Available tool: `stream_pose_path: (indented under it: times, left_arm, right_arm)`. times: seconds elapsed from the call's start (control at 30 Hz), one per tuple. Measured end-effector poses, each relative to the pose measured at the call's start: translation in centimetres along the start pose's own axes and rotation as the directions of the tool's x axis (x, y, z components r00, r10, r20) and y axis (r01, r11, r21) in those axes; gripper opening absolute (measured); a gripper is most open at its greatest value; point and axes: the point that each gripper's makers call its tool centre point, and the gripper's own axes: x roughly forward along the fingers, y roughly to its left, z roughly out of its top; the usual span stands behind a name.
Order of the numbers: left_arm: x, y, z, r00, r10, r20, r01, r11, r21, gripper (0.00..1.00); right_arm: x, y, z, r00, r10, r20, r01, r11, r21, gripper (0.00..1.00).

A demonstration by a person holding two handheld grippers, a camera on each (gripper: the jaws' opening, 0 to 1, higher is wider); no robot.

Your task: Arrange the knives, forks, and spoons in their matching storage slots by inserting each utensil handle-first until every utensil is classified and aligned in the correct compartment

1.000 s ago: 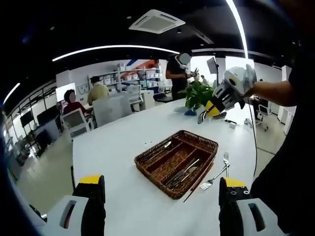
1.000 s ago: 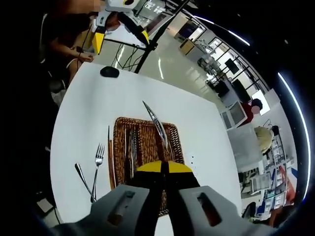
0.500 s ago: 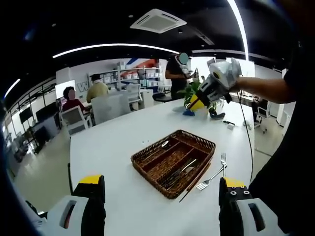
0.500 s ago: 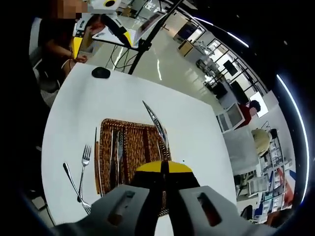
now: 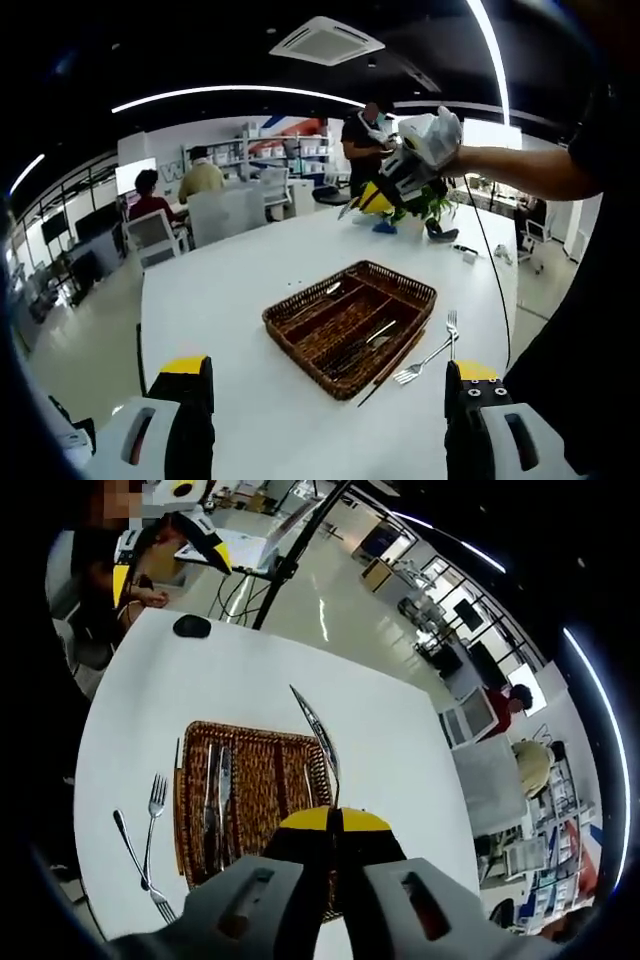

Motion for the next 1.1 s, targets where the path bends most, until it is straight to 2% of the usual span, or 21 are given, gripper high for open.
stream_pose_path:
  times: [0.27,0.6,0.77,1.03,1.1]
  left_arm:
    - [-0.2,-0.1,0.5,1.0,0.006,0.002,-0.006,1.0,0.006,1.0]
    - [-0.9,-0.1,0.2,1.0,0.018,-0.004,-0.018,1.0,-0.003,1.0]
    - [-1.0,0.0,-0.1,1.0,0.026,-0.006,-0.026,1.0,-0.007,1.0]
    - [-1.4,0.1,-0.3,0.999,0.035,-0.005,-0.035,0.999,-0.019,1.0]
    - [-1.5,0.3,-0.3,0.999,0.04,-0.006,-0.04,0.999,-0.023,1.0]
  right_arm:
    - [1.6,-1.4,-0.4,1.0,0.014,-0.018,-0.014,1.0,-0.006,0.0]
    - [3.9,-1.7,-0.9,0.998,0.03,-0.047,-0.03,1.0,-0.005,0.0]
    - [5.4,-2.3,-1.0,0.998,0.019,-0.054,-0.02,1.0,-0.008,0.0]
    - [7.3,-4.4,-1.3,0.998,-0.011,-0.058,0.012,1.0,0.007,0.0]
    - [7.9,-4.5,-1.7,0.997,-0.014,-0.074,0.013,1.0,-0.016,0.0]
